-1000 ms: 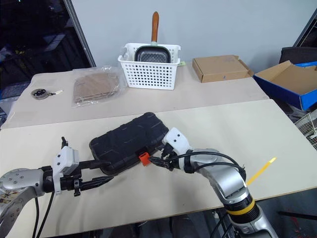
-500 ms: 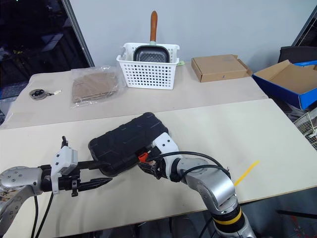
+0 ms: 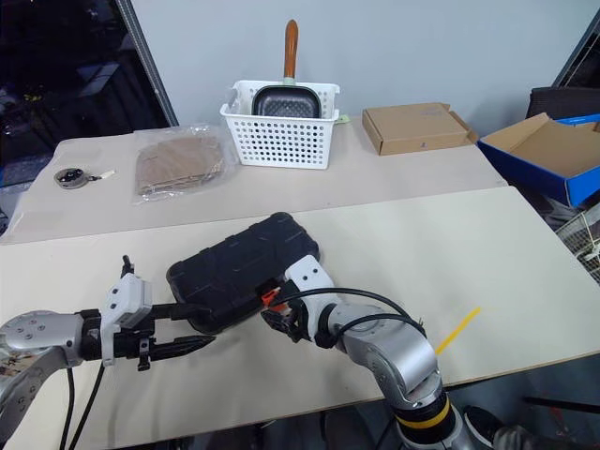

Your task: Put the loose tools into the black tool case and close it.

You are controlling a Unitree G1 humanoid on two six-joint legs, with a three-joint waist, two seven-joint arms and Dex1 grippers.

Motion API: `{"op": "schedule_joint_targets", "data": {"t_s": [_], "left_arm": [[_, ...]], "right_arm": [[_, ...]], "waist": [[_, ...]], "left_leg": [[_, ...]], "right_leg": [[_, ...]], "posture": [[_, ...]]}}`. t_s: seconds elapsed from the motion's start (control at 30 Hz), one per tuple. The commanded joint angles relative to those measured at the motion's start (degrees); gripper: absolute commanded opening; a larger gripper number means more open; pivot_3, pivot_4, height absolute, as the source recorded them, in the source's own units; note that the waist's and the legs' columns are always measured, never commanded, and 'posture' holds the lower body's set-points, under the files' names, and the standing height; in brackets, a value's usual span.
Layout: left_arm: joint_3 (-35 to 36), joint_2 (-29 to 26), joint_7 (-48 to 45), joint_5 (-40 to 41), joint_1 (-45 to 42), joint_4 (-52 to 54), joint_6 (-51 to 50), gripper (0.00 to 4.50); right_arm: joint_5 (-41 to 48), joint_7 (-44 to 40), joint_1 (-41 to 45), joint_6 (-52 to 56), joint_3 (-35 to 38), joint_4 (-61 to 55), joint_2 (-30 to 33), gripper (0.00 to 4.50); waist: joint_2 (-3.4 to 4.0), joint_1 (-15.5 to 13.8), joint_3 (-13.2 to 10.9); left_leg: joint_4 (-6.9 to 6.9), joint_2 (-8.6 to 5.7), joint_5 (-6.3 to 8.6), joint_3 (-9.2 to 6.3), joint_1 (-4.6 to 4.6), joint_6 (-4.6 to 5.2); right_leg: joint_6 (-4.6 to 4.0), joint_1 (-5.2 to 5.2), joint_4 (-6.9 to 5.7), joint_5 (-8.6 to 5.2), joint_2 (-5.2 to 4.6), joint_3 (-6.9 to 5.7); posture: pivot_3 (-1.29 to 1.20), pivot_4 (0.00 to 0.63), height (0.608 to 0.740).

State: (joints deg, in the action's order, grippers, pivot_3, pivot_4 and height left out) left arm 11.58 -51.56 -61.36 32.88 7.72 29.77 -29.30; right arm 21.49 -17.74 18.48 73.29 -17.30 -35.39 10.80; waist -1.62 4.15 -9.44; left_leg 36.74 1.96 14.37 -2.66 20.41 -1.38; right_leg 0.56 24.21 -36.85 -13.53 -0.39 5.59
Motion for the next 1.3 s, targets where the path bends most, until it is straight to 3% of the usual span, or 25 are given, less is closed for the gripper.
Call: {"op": "schedule_joint_targets", "data": {"t_s": [0.03, 0.07, 0.53, 1.0, 1.07, 1.2, 1.3], "left_arm": [[0.04, -0.89, 0.35, 0.31, -0.71, 0.89, -0.87, 2.67], [0.05, -0.92, 0.38, 0.37, -0.84, 0.86, -0.98, 2.67], [0.06, -0.54, -0.7, -0.4, 0.39, -0.69, 1.02, 2.67], [-1.16, -0.5, -0.09, -1.08, 0.4, -0.89, 1.96, 2.67], [-1.45, -0.38, 0.18, -1.1, 0.05, -0.84, 1.77, 2.67], [-1.79, -0.21, 0.56, -1.11, -0.48, -1.19, 1.52, 2.67], [-2.06, 0.02, 0.75, -1.19, -0.99, -1.78, 1.4, 2.67]], "right_arm": [[0.44, 0.02, 0.08, -1.78, -0.14, -0.69, 0.14, 1.33], [0.45, 0.03, 0.11, -1.89, -0.2, -0.64, 0.25, 1.12], [-2.48, -3.43, 3.0, -14.33, -4.67, 1.06, 4.52, 1.13], [-2.96, -5.28, 5.43, -16.97, -4.99, 7.91, 2.12, 1.13], [-2.37, -7.36, 5.76, -17.58, -4.98, 8.19, 3.0, 2.13], [-0.23, -11.13, 4.87, -16.95, -2.61, 5.35, 6.76, 3.3], [2.59, -14.64, 3.62, -15.85, -0.01, 2.65, 11.03, 3.14]], "waist": [[0.0, 0.06, 0.0], [0.0, 0.06, 0.0], [0.0, 0.5, -0.01], [0.0, 1.55, -0.01], [0.0, 1.56, -0.01], [0.01, 1.44, -0.02], [0.01, 1.36, -0.02]], "left_leg": [[-0.01, 0.0, 0.0, 0.0, 0.0, 0.0], [-0.02, 0.01, 0.0, 0.0, 0.0, 0.0], [-0.03, 0.02, 0.0, -0.01, 0.0, 0.0], [-0.04, 0.03, 0.0, -0.03, -0.01, 0.0], [-0.04, 0.03, 0.0, -0.03, -0.05, 0.0], [-0.03, 0.02, 0.0, -0.05, -0.06, 0.0], [-0.03, 0.0, 0.0, -0.05, 0.01, 0.0]], "right_leg": [[0.0, 0.0, 0.01, 0.0, 0.0, 0.0], [0.0, 0.0, 0.02, 0.0, 0.0, 0.0], [0.0, 0.03, 0.02, 0.0, 0.03, -0.01], [0.0, 0.02, 0.0, 0.0, 0.03, -0.01], [0.0, 0.01, -0.03, 0.0, 0.04, -0.01], [0.0, -0.02, -0.02, 0.0, 0.04, -0.02], [0.0, 0.0, 0.04, 0.0, 0.01, -0.02]], "posture": [[0.0, 0.15, 0.74], [0.0, 0.15, 0.74], [0.0, 0.15, 0.74], [0.0, 0.15, 0.74], [0.0, 0.15, 0.74], [0.0, 0.15, 0.74], [0.0, 0.15, 0.74]]}}
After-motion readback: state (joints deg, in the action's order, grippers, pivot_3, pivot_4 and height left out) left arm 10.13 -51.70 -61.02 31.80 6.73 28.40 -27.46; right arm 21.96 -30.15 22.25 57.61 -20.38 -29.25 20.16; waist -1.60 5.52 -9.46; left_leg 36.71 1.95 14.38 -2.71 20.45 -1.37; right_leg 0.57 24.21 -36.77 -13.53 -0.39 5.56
